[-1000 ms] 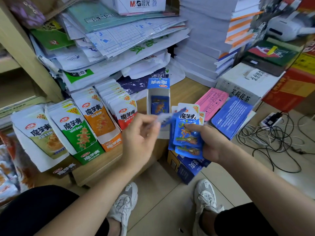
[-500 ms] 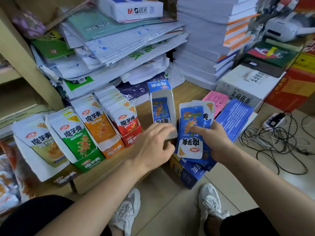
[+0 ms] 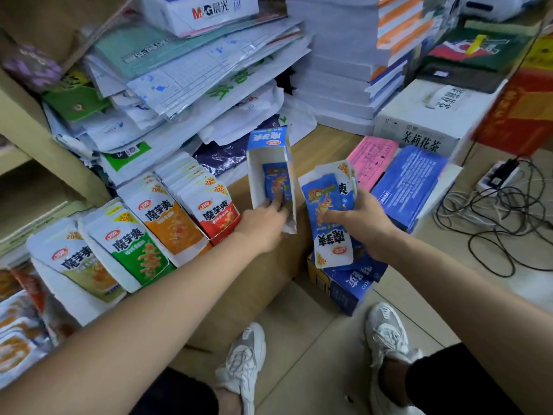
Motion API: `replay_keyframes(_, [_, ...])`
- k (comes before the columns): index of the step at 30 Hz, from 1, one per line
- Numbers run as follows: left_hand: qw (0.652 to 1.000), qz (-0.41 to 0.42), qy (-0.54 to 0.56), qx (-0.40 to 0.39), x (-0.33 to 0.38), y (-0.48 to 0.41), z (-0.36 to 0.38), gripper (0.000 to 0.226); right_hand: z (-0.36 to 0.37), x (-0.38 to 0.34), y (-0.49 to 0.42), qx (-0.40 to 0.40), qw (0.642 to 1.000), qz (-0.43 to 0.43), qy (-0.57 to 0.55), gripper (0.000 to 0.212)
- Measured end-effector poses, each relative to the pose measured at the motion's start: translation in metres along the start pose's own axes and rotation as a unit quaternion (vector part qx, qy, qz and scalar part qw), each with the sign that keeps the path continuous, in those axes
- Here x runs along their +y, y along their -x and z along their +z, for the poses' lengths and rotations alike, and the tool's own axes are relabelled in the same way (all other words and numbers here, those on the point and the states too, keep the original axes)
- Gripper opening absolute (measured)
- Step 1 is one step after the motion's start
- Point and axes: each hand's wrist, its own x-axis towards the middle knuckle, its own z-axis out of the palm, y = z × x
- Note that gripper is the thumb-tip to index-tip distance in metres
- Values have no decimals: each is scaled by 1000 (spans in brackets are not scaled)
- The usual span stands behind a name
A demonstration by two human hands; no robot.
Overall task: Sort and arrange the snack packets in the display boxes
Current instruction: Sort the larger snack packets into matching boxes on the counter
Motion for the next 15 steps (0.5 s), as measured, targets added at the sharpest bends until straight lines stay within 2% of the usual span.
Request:
replay_keyframes(6, [996, -5, 14, 84, 1, 8, 29, 56, 6, 1, 4, -18, 1000, 2, -3, 36])
replay_keyframes(11, [968, 16, 109, 225, 0, 23, 37, 32, 7, -1, 2, -14, 1000, 1, 6, 36])
replay_keyframes(13, [965, 19, 94, 246, 2, 30, 37, 40, 8, -2, 2, -12, 1000, 2, 5, 36])
replay_keyframes(15, [976, -2, 75, 204, 7, 31, 35, 59, 8, -3, 2, -14, 1000, -3, 0, 36])
